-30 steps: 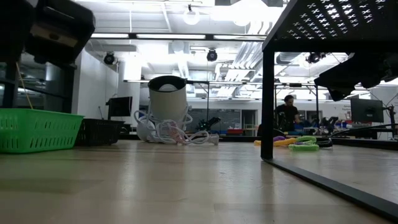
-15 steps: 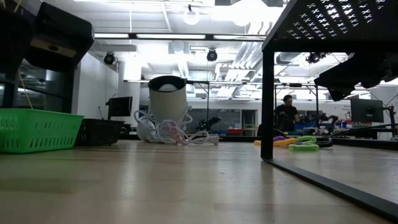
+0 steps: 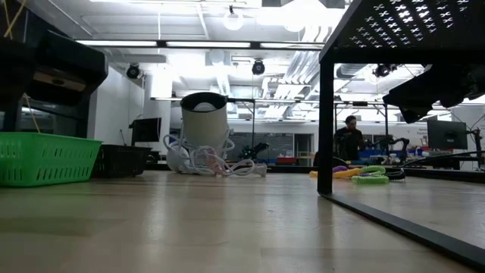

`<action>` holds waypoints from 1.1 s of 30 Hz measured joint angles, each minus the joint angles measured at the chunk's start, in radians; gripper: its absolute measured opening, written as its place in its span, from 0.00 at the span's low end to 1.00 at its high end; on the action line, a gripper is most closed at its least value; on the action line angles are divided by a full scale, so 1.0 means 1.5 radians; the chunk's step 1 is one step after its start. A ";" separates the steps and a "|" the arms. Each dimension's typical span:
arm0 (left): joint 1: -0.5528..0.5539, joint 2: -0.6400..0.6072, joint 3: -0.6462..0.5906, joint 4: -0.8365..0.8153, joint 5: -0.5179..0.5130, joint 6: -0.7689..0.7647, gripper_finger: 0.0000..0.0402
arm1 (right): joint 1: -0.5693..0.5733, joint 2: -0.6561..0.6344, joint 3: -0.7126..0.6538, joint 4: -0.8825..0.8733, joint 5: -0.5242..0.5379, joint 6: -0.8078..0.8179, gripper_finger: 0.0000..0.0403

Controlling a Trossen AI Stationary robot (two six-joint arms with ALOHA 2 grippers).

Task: Pick & Place Office Desk Supplies
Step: Put the crayon pack into the green bin

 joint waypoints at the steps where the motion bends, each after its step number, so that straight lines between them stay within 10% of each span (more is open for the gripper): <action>1: 0.000 0.000 0.000 0.000 0.000 0.000 0.48 | 0.000 0.000 0.000 0.000 0.000 0.000 0.18; 33: 0.000 -0.001 0.000 -0.006 0.000 -0.002 0.35 | 0.000 0.000 0.000 0.001 0.000 0.000 0.18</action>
